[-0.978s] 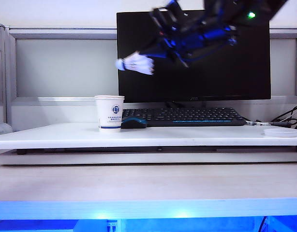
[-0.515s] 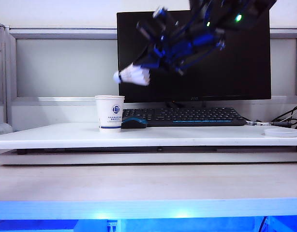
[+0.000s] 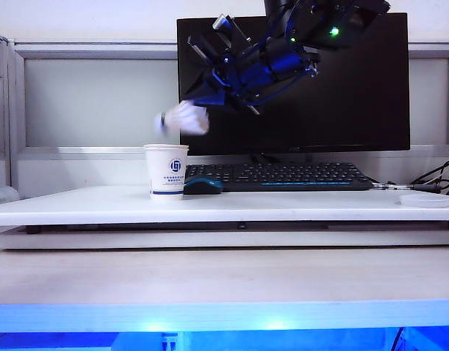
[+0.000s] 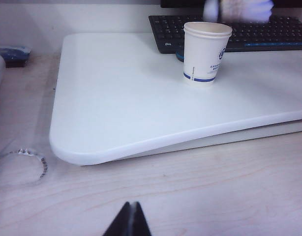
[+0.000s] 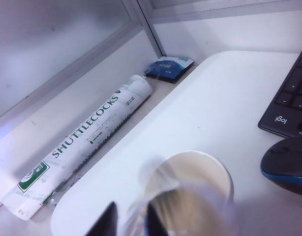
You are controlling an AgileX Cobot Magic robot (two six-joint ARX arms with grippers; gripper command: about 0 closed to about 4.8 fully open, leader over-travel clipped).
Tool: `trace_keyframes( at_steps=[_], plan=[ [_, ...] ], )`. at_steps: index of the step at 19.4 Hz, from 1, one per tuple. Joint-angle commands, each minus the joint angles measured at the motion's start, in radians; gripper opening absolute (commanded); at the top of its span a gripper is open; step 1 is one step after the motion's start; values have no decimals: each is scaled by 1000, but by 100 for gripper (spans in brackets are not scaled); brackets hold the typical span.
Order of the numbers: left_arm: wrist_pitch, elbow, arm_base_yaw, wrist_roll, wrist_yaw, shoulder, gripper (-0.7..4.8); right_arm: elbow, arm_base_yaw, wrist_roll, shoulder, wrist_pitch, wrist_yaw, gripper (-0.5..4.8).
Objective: Pick up the badminton from the table and put it into the white paper cup.
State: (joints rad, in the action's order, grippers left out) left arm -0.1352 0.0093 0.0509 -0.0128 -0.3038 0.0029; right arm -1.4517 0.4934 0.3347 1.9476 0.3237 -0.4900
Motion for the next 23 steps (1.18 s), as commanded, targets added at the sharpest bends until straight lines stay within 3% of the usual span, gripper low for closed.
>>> trace_keyframes(
  at_steps=[1, 2, 4, 5, 8, 12, 19, 23],
  plan=[
    [-19, -1, 1, 5, -3, 1, -2, -5, 1, -2, -3, 18, -2, 111],
    [-19, -1, 1, 5, -3, 1, -2, -5, 1, -2, -3, 17, -2, 138],
    [-19, -1, 1, 5, -3, 1, -2, -5, 1, -3, -5, 28, -2, 142],
    [-19, -1, 1, 5, -3, 1, -2, -5, -11, -82, -21, 30, 2, 143],
    [-19, -1, 1, 5, -4, 1, -2, -5, -29, -139, -50, 8, 2, -11],
    [-19, -1, 1, 5, -3, 0, -2, -5, -56, -337, -148, -134, 185, -6],
    [-13, -1, 1, 5, 11, 0, -2, 15, -210, -333, -264, -298, 243, -6],
    [3, -1, 2, 5, 24, 0, -2, 225, -307, -335, -455, -229, 296, -6]
  ],
)
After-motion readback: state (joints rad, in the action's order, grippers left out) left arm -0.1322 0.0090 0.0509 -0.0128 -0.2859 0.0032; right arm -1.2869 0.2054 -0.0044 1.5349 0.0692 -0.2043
